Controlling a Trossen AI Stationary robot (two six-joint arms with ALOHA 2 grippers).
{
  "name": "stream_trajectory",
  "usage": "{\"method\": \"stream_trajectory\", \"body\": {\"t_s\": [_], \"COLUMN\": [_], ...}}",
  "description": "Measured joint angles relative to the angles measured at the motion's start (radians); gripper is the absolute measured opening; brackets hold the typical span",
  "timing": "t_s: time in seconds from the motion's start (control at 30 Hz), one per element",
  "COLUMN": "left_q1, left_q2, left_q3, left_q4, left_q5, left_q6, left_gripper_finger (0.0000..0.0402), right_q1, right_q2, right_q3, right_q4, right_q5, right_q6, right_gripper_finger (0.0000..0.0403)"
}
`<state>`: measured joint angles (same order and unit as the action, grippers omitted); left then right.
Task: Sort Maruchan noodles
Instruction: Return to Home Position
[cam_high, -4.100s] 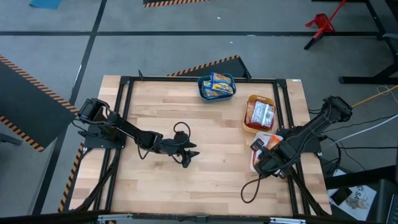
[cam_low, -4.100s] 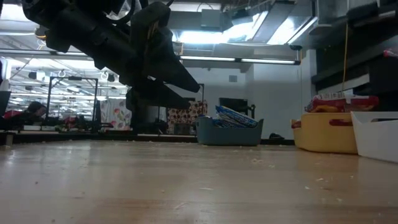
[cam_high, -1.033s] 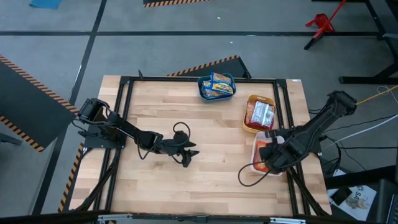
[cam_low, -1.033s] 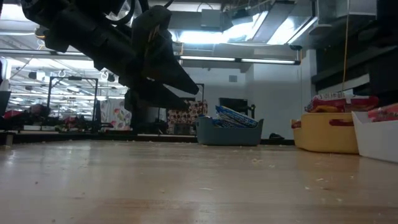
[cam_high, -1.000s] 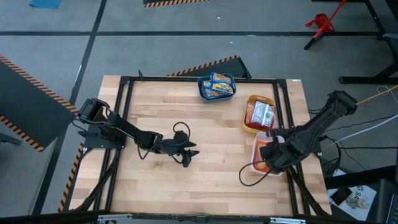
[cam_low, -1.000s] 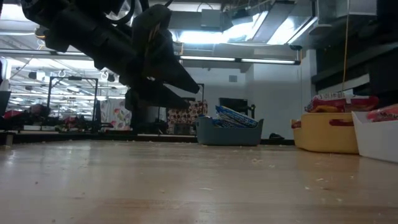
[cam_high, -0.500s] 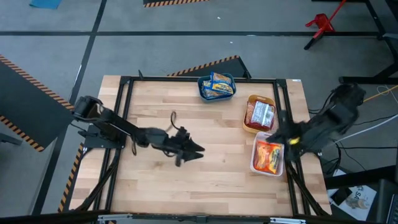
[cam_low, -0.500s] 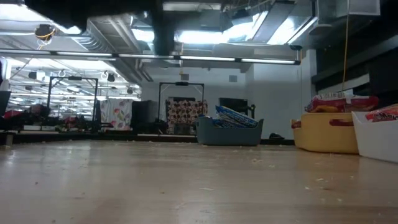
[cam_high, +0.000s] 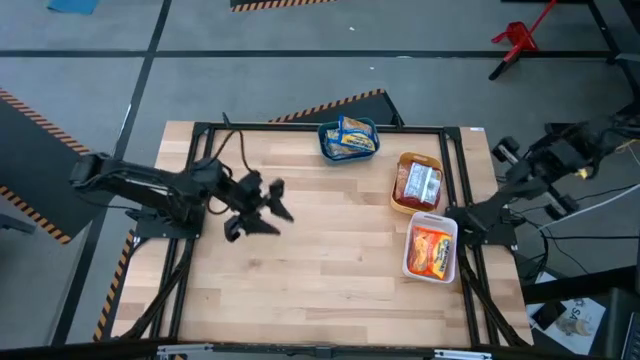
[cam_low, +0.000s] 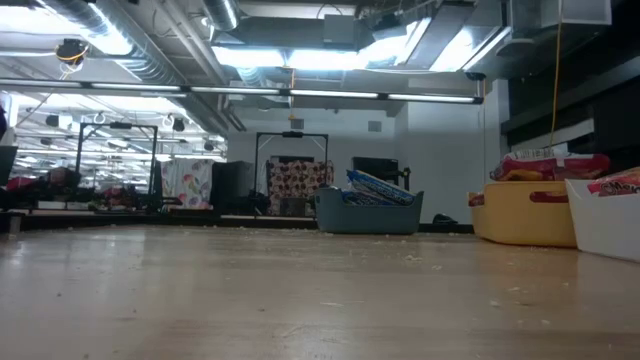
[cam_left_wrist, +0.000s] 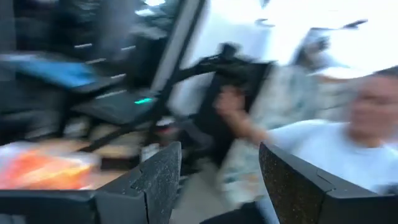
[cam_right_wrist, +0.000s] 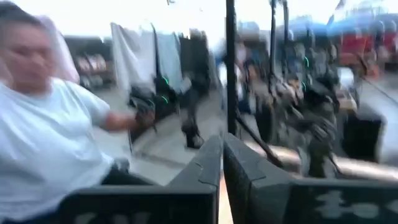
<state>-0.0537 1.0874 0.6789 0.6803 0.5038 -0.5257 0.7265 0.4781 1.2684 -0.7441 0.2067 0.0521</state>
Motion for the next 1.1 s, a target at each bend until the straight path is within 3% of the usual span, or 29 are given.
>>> {"method": "stream_trajectory", "body": {"t_s": [0.07,0.17,0.23,0.3,0.4,0.47,0.6,0.73,0.87,1.0,1.1], "left_q1": [0.029,0.042,0.043,0.043,0.055,0.074,0.118,0.145,0.148,0.148,0.142], "left_q2": [-0.068,-0.157,-0.194,-0.223,-0.286,-0.343,-0.561,-0.798,-0.971,-1.080,-1.083], "left_q3": [0.000,0.000,-0.001,-0.012,-0.073,-0.147,-0.330,-0.479,-0.607,-0.670,-0.671], "left_q4": [-0.157,-0.371,-0.443,-0.453,-0.441,-0.390,-0.273,-0.294,-0.313,-0.433,-0.506], "left_q5": [-0.085,-0.286,-0.377,-0.403,-0.412,-0.409,-0.384,-0.411,-0.480,-0.571,-0.594], "left_q6": [0.070,0.162,0.198,0.218,0.218,0.172,0.107,0.046,0.010,-0.024,-0.046], "left_gripper_finger": [0.0212,0.0212,0.0212,0.0212,0.0212,0.0212,0.0212,0.0212,0.0212,0.0212,0.0212], "right_q1": [0.000,0.000,0.000,0.001,-0.009,-0.024,-0.027,-0.027,-0.026,-0.027,-0.027], "right_q2": [-0.119,-0.292,-0.393,-0.473,-0.460,-0.457,-0.459,-0.472,-0.472,-0.472,-0.472], "right_q3": [-0.106,-0.271,-0.373,-0.460,-0.506,-0.516,-0.528,-0.521,-0.526,-0.548,-0.613], "right_q4": [0.085,0.196,0.220,0.237,0.204,0.243,0.216,0.226,0.218,0.208,0.248], "right_q5": [-0.037,0.000,0.023,0.062,0.152,0.103,0.142,0.067,0.101,0.068,0.017], "right_q6": [-0.023,-0.013,0.007,0.021,0.035,0.059,0.083,0.071,0.048,0.056,0.077], "right_gripper_finger": [0.0005,0.0005,0.0005,0.0005,0.0005,0.0005,0.0005,0.0005,0.0005,0.0005,0.0005]}}
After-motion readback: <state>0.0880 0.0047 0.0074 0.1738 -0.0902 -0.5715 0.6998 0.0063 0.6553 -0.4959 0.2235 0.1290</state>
